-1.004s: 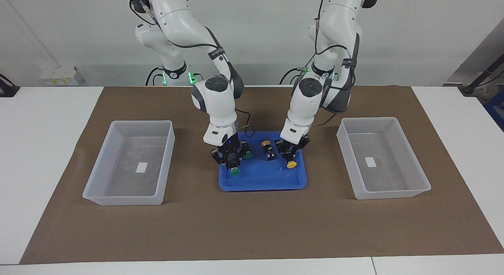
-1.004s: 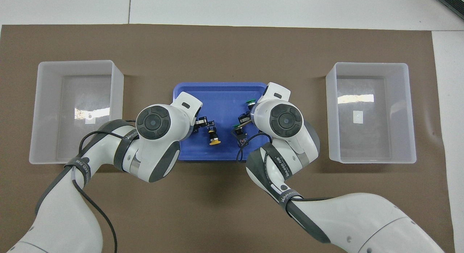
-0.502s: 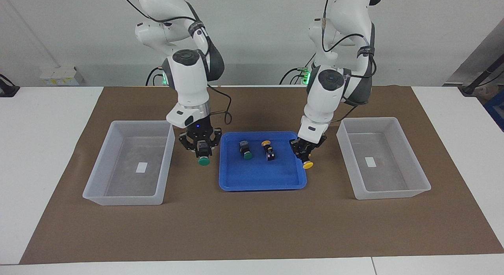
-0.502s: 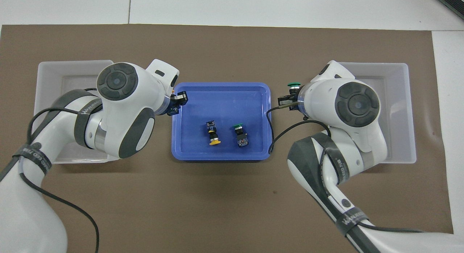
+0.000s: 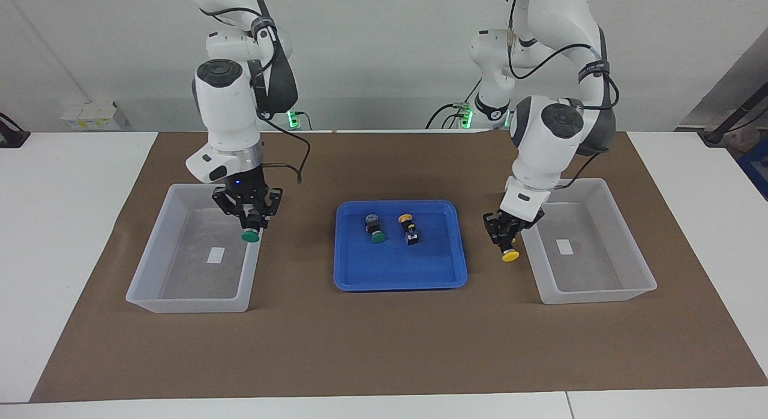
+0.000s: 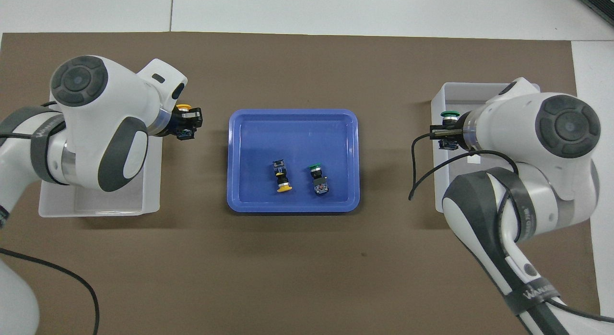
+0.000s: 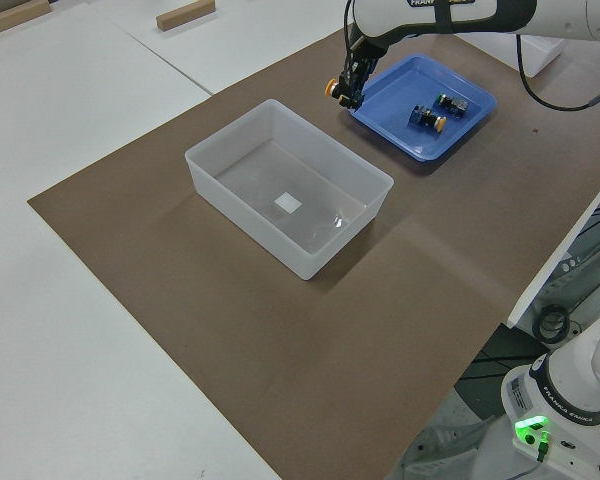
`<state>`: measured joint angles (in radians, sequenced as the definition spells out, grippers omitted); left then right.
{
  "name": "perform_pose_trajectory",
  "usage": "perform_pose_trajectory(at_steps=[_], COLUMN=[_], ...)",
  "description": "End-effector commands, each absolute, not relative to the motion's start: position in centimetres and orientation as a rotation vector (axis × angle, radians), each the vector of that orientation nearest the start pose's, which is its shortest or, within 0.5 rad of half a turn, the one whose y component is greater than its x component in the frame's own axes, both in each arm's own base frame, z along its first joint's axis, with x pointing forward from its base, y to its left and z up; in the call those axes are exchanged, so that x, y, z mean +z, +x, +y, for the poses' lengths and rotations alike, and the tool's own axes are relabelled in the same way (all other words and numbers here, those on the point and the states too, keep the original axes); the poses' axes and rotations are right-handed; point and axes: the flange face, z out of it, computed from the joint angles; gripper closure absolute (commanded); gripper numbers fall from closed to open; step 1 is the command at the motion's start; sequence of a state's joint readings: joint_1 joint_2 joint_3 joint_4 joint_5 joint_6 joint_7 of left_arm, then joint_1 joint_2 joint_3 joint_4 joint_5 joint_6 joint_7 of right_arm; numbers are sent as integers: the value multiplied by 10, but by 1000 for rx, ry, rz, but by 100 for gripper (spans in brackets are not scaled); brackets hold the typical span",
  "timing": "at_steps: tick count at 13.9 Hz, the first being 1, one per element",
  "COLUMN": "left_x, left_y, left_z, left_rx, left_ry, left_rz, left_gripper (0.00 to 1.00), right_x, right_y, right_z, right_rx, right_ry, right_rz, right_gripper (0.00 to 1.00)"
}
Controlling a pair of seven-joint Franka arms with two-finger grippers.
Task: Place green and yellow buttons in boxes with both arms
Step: 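Lift the yellow button with the left gripper while the right gripper lifts the green one, then release the yellow button in the box while the right gripper releases the green one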
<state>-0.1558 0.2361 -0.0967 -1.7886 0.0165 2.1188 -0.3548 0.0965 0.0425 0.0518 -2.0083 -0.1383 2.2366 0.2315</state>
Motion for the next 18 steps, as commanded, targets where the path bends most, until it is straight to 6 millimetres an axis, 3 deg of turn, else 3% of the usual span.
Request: perform_pose_trajectory(at_steps=[1,3,6,11,15,18], left_x=[447,446,440,411,370,340], left_y=[622,626,624,602,587,576], left_z=[-116,-92,-54,-8,2,1], left_rx=[-127,-126,-86,-88,-136,-163], left_ry=[-3157,-3152,-3145,-3138,-3137,-3138], left_rz=[-35,42,74,57,32,36], left_gripper=[100,100,100,100,100,100], right_x=[443,431,406,351,340,335], right_y=[559,560,568,602,621,629], right_z=[36,-7,-42,-48,-54,-74], right_rx=[-290,-279,-271,-384,-425,-440], right_ry=[-3204,-3161,-3155,-3143,-3138,-3143], right_rz=[-36,-57,-138,-160,-141,-100], right_gripper=[100,100,100,100,100,100])
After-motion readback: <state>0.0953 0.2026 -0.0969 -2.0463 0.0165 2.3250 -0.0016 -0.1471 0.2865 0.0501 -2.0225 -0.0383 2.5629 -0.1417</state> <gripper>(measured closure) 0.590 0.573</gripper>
